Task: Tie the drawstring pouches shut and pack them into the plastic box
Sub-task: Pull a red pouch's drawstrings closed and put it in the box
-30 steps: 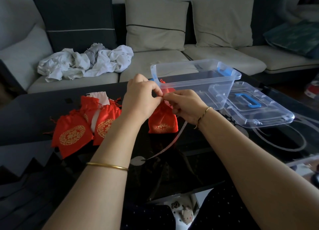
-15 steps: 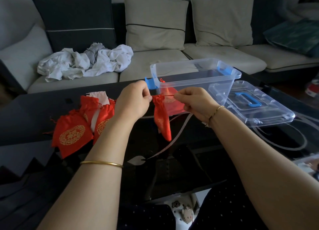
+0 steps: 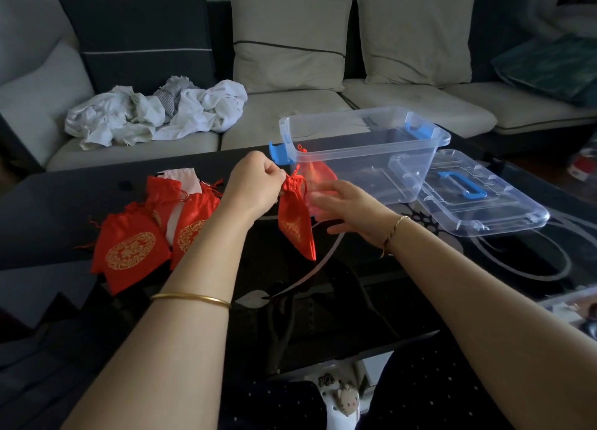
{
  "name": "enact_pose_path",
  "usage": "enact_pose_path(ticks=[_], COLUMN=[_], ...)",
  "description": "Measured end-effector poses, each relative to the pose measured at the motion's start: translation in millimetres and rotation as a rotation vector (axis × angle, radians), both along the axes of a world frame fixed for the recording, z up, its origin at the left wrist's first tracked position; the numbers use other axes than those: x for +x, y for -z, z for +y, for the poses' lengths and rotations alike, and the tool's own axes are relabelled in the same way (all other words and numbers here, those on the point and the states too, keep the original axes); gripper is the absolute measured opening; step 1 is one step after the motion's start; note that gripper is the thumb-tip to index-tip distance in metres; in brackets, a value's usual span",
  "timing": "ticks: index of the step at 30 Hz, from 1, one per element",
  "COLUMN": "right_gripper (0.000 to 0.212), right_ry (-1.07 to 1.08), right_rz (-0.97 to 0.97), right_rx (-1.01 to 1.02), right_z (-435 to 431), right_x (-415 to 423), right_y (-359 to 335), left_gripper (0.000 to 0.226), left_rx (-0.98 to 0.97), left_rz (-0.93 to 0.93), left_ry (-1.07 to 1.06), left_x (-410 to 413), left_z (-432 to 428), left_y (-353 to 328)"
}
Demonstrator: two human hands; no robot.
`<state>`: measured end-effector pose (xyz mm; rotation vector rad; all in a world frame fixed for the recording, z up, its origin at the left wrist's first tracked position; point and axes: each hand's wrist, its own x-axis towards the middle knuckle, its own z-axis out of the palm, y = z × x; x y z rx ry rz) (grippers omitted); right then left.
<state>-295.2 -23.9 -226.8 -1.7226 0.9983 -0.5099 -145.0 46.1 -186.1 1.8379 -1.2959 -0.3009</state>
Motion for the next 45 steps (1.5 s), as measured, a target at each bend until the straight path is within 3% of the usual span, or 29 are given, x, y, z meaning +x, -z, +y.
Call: enact_pose_path(ticks=[4, 9, 14, 18, 21, 23, 26, 30, 32, 34, 36, 39, 42, 45], right_gripper=[0.063, 0.022, 0.011, 0.004, 0.010, 0.007, 0.007, 0.014, 0.010, 0.032, 0.039, 0.036, 0.035, 0.017], right_ry=[-0.111, 0.078, 0.167, 0.225, 0.324, 0.340, 0.222, -0.065, -0.174, -0.279, -0.308, -0.325, -0.275, -0.197], right_rz=[0.116, 0.128, 0.046, -0.075, -0.054, 0.062, 0.388, 0.405, 0.605, 0.961, 1.190, 1.324, 1.344, 1.286], right_rx=[-0.141, -0.371, -0.513, -0.581, -0.598, -0.589, -0.534, -0.168, -0.105, -0.128, -0.296, -0.522, -0.500, -0.476], right_z=[4.9, 6.1, 5.7, -18.6, -57.4, -85.7, -117.0, -135.1, -139.1, -140.3, -136.3, -130.3, -127.0, -121.5], right_x=[5.0, 2.8, -8.1, -6.2, 2.9, 10.2, 23.9, 47.5, 58.5, 69.3, 73.8, 76.5, 76.4, 75.4], right_y=[9.7, 6.0, -34.4, -80.4, -103.8, -109.6, -108.5, -94.4, -85.6, -80.3, -78.4, -78.7, -81.3, -88.1], left_gripper=[0.025, 0.019, 0.012, 0.013, 0.014, 0.014, 0.013, 0.017, 0.017, 0.017, 0.017, 0.016, 0.015, 0.014], left_rx=[-0.029, -0.103, -0.178, -0.214, -0.133, -0.086, -0.046, -0.029, -0.032, -0.032, -0.023, -0.016, -0.006, -0.003], left_rz=[0.173, 0.388, 0.514, 0.515, 0.441, 0.430, 0.427, 0.421, 0.413, 0.402, 0.400, 0.399, 0.404, 0.426], left_ry=[0.005, -0.001, 0.015, -0.035, -0.077, -0.094, -0.113, -0.111, -0.116, -0.126, -0.132, -0.138, -0.150, -0.167], left_x=[-0.1, 3.2, 7.7, 12.0, 17.6, 21.6, 27.9, 36.8, 40.0, 43.5, 45.2, 46.0, 47.6, 51.7], left_z=[-3.2, -7.7, -16.1, -37.3, -52.8, -60.0, -68.0, -77.1, -79.7, -82.3, -83.5, -83.8, -81.6, -70.6], left_y=[-2.6, -7.2, -23.0, -46.4, -52.4, -49.9, -43.2, -34.8, -31.1, -27.5, -24.7, -21.4, -19.7, -18.5])
